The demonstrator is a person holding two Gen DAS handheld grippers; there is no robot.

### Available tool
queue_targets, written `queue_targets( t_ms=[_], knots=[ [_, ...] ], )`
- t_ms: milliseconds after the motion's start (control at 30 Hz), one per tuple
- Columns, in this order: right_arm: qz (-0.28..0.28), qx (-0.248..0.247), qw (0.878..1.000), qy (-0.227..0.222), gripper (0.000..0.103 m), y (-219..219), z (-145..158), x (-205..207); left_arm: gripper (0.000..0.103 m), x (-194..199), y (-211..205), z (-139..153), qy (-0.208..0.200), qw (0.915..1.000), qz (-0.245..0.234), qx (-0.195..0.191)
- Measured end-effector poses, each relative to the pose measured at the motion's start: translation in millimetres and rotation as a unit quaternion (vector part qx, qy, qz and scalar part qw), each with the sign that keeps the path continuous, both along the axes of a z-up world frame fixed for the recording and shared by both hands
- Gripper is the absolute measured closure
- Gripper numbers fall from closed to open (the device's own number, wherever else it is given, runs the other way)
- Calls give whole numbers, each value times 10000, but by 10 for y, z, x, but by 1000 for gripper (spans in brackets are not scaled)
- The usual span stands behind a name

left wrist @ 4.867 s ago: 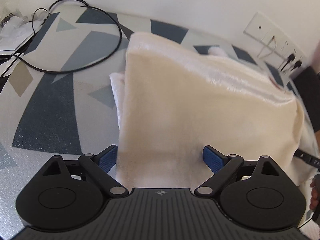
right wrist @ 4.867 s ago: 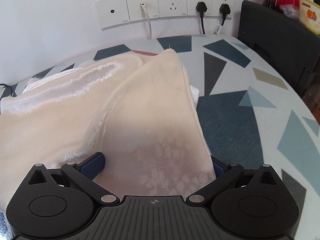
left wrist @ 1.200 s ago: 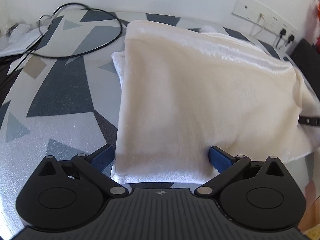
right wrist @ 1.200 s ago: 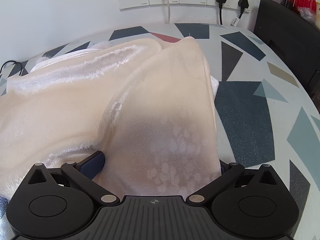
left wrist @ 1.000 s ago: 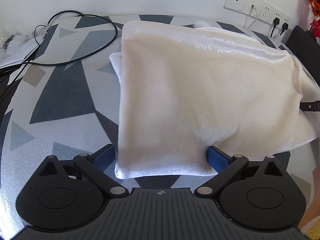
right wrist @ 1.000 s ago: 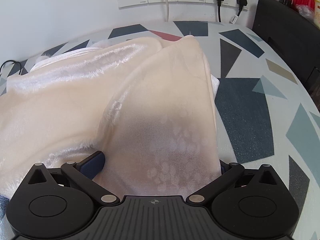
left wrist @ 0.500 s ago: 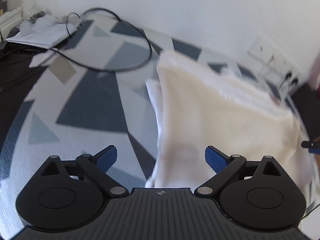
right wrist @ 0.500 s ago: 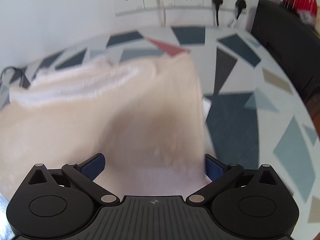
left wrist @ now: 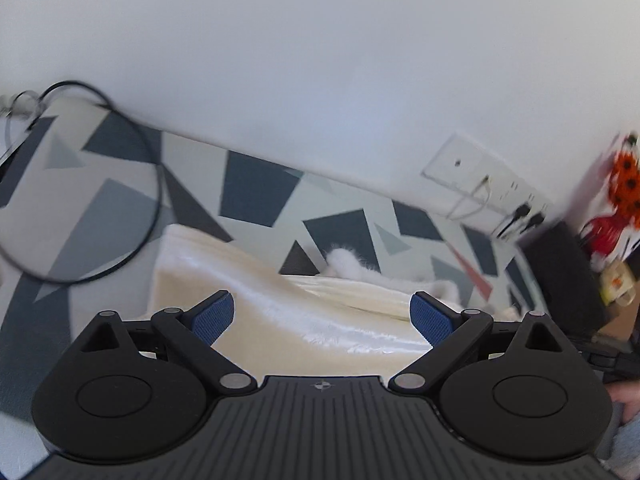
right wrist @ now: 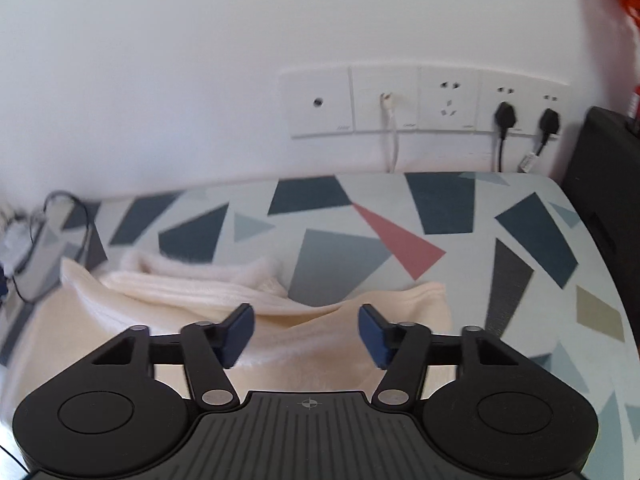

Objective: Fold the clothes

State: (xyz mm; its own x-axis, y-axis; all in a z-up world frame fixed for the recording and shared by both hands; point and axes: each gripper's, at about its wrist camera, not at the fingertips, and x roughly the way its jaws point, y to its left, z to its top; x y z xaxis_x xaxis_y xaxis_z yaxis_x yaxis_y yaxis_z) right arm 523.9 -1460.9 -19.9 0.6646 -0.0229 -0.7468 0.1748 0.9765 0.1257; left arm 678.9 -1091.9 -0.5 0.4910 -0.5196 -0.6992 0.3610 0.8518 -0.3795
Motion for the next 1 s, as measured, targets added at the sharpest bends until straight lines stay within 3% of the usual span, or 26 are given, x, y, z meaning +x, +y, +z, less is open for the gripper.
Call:
queue_targets(
  t_ms=[100,200,367,533,633,733,833,933,1000],
  knots=[
    [397,-219,9988,187,57,71,-150,210,6,90,-343,-199,102,9982,-249,536],
    [798,-427,9952,378,55,142,-290,420,7,110,-504,-351,280,9951,-540,785],
    [1399,-687,9859,615,55,238,-476,723,7,195,-698,-427,20,9918,-491,1176],
    [1645,-474,9844,404,55,217,-394,755,7,416,-757,-401,-228,9917,-35,1266],
    [1792,-345,9828,277,53,205,-345,775,7,440,-690,-305,-276,9944,-125,1011],
    [1938,-216,9807,149,39,193,-295,794,7,355,-723,-198,-342,9938,-694,793],
    [2082,-87,9780,22,36,181,-246,814,7,185,-975,-205,-559,9822,-1394,1124],
    [2056,-169,9783,169,36,263,-369,871,7,75,-1207,-315,-793,9697,-1698,1566],
    [2028,-237,9785,283,36,324,-461,911,7,91,-1281,-402,-816,9676,-1644,1733]
  ],
)
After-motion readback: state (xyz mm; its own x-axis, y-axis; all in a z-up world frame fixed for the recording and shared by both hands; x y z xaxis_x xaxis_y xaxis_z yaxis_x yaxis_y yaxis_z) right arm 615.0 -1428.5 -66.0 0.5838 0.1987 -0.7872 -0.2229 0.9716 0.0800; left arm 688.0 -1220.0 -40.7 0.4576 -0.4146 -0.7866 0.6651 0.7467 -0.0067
